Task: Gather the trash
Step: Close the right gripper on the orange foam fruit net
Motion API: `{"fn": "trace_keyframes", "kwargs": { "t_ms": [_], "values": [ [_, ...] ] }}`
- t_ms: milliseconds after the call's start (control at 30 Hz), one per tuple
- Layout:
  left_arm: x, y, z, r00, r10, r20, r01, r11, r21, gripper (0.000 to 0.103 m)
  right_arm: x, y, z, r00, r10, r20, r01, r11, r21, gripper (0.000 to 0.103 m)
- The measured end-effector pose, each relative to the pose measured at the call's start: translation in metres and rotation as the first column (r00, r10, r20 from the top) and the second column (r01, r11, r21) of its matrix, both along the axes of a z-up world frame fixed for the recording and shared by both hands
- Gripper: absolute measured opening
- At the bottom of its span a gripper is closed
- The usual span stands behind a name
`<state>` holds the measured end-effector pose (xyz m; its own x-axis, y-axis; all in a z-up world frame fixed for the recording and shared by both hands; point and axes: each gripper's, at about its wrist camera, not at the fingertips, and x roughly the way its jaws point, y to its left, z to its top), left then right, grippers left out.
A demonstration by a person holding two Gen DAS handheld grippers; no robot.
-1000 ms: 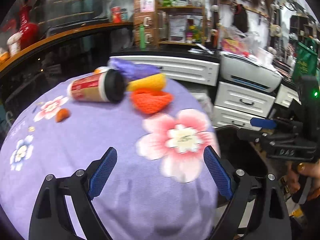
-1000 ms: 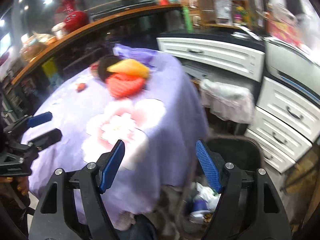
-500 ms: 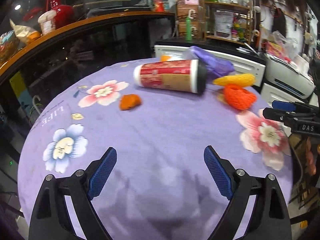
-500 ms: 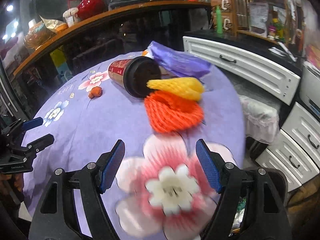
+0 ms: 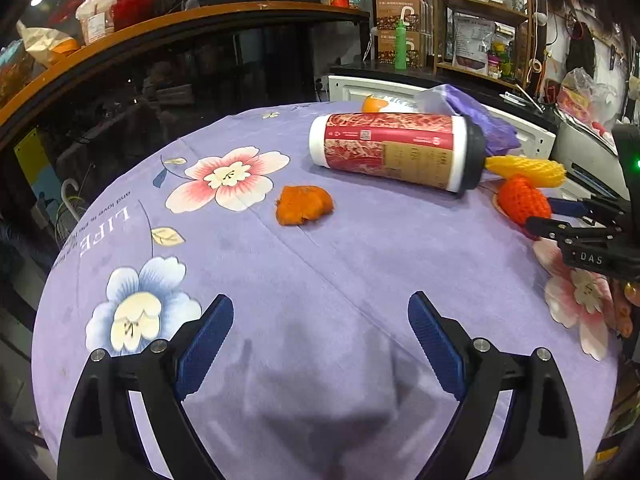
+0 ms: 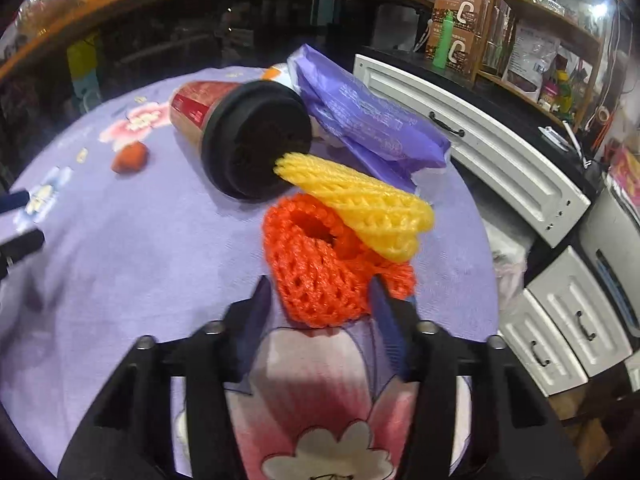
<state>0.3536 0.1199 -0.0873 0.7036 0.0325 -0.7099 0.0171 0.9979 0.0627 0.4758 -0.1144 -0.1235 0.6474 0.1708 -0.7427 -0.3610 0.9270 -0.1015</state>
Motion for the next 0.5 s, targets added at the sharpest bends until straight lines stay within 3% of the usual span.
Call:
{"fn": "trace_keyframes", "kwargs": {
  "t_ms": [133,333,500],
  "values": [
    [0.024,0.011,-0.002,1.000,0.011,-0.018,-0.012,1.000,-0.017,0.088,0.000,-0.007,0.002,1.000,-0.008,0.009,0.008,1.000,-0.004,0.023],
    [0.071,0.019,-0.010,0.997,0.059,-0.048,-0.059,0.998,0.002,0.087,-0.010,-0.014,0.011,0.999,0.036,-0.002,-0.036,0.997,0.062,0.019],
    [0.101,0.018,-0.016,0.995,0.071,-0.072,-0.071,0.997,0.006,0.078,-0.029,-0.020,0.019,0.996,0.087,-0.014,-0.084,0.988,0.129,0.018]
  ]
}}
